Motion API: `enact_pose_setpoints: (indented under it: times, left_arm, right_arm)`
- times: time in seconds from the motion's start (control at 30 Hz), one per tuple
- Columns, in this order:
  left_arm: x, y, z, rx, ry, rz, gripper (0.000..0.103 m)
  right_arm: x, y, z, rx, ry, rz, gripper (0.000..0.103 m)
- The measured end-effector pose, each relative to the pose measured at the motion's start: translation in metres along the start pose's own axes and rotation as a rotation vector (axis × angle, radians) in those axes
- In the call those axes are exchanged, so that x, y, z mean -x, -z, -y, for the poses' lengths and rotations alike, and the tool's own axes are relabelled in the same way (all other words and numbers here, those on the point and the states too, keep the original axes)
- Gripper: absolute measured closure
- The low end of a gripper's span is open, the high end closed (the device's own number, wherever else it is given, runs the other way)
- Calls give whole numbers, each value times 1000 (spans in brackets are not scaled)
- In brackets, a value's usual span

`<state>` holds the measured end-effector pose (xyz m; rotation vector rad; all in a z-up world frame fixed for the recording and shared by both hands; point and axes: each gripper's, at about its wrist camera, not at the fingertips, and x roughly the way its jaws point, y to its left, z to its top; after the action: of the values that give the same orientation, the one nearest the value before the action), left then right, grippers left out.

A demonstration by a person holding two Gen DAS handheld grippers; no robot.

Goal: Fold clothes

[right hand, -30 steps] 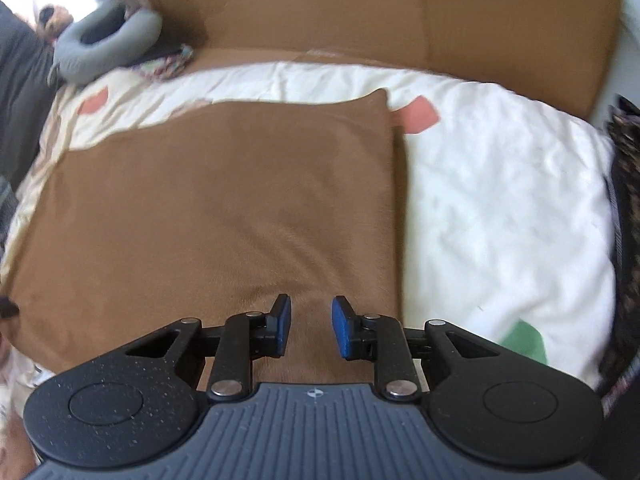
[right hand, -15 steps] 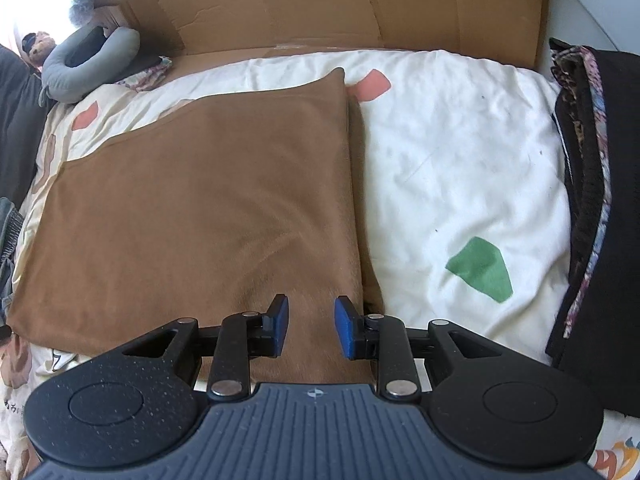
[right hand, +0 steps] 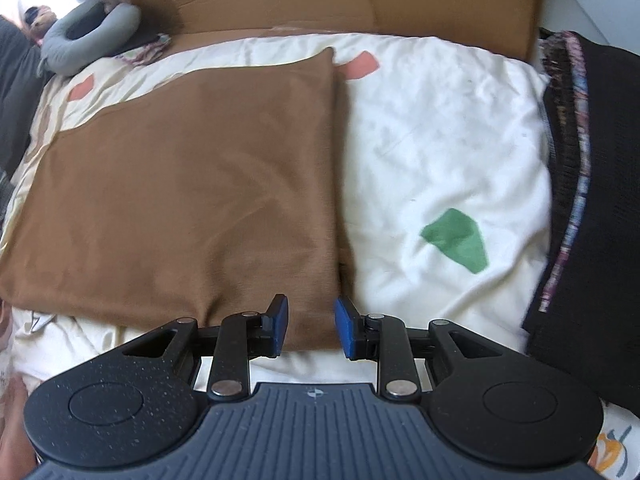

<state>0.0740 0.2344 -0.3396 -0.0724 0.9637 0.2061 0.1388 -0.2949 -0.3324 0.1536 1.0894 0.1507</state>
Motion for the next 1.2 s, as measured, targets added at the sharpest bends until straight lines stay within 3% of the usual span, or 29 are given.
enact_pose_setpoints:
  times: [0.27,0.37,0.57,0.63,0.67,0.7,0.73,1.03,1.2]
  left_arm:
    - [-3,-7,1,22,44,34,51]
    - [-3,-9,-4,68,87,40,56]
    - [-3,-8,-12,142,152,43,62]
    - [-6,-8,-14,160,154,39,69]
    - [-8,-8,-15,167,154,33,74]
    - [-10,-8,-15,174,154,27,93]
    - [-12,-8,-17,182,147,14,98]
    - [-7,-14,-25,203,119,38,100]
    - [-16,-8,-23,176,92,-20,99]
  right_arm:
    - [-6,8,6,-9,-5,-34,70]
    - [-7,9,9,-17,-14,-35,71]
    - [-10,9,15,-32,-32,-37,86]
    - [-11,9,17,-38,-38,-37,90]
    - [-11,9,18,-40,-40,-37,98]
    - [-10,7,18,-32,-36,-33,99]
    - [-8,6,18,-25,-31,-29,100]
    - [-1,-9,20,21,11,-5,103]
    - [-21,0,23,-17,33,-114,101]
